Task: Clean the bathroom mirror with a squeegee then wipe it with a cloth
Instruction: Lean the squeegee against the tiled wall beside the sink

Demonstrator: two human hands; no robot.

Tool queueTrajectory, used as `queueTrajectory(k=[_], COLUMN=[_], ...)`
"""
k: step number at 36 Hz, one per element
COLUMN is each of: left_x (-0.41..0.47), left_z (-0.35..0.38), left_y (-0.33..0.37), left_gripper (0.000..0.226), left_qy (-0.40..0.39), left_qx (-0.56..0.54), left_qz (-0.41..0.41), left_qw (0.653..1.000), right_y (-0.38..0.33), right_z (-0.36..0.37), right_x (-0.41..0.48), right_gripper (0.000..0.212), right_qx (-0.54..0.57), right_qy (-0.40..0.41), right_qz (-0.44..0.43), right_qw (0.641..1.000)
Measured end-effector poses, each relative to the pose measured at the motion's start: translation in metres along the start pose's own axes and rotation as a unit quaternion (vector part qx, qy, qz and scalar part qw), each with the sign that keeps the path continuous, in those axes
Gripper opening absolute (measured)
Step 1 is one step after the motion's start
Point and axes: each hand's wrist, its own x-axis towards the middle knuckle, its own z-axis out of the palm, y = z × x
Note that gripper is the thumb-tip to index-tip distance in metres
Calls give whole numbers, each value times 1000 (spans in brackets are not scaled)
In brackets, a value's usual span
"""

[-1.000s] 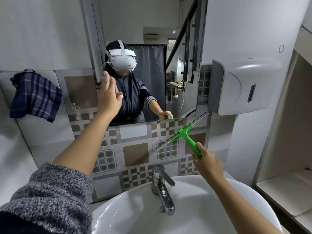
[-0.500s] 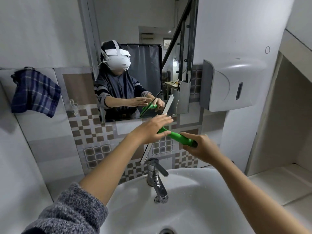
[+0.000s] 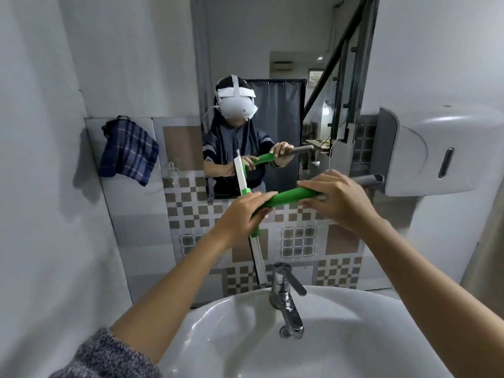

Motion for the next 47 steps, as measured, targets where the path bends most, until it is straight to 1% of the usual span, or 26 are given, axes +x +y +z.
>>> queueTrajectory(k=[2, 4, 7, 10, 13, 17, 21, 25, 28, 32, 35, 40, 44, 47], left_x=[-13, -25, -44, -64, -82, -105, -125, -142, -154, -172, -183, -201, -207, -205], left_z=[-6, -10, -17, -23, -27, -31, -32, -32, -34, -36, -36, -32, -28, -26], left_y=[0, -2, -1, -5, -9, -16, -20, -29, -31, -34, -40, -52, -63, -69], left_gripper=[42, 46, 50, 46, 41, 44, 45, 45, 40, 50, 58, 67, 67, 65], left_qy=[38, 78, 138, 182, 186, 204, 225, 223, 196, 147, 131, 114, 109, 112], left_qx=[-21, -21, -11, 7, 26, 57, 58, 47, 1, -56, -74, -92, -100, -101], left_qz=[-36, -68, -114, -155, -187, -232, -266, -305, -318, -347, -372, -426, -455, -459], left_qw=[998, 994, 984, 971, 964, 949, 935, 925, 928, 925, 916, 893, 878, 876], right_y=[-12, -29, -62, -98, -131, -155, -173, -182, -186, -193, -198, -203, -202, -199], right_z=[14, 31, 55, 74, 86, 103, 120, 139, 156, 177, 194, 216, 232, 239], right_x=[9, 16, 24, 34, 43, 51, 56, 60, 62, 60, 56, 49, 48, 48], right_gripper=[48, 53, 64, 79, 88, 92, 90, 91, 91, 90, 89, 87, 87, 86], right_qx=[29, 71, 149, 225, 283, 362, 476, 511, 529, 522, 534, 560, 561, 569], right_qy=[61, 113, 150, 133, 104, 85, 55, 33, 5, -52, -84, -109, -121, -121], right_qz=[11, 46, 123, 170, 195, 244, 260, 260, 241, 209, 194, 179, 176, 180], right_qw=[998, 990, 970, 950, 933, 896, 838, 818, 813, 825, 818, 801, 800, 794])
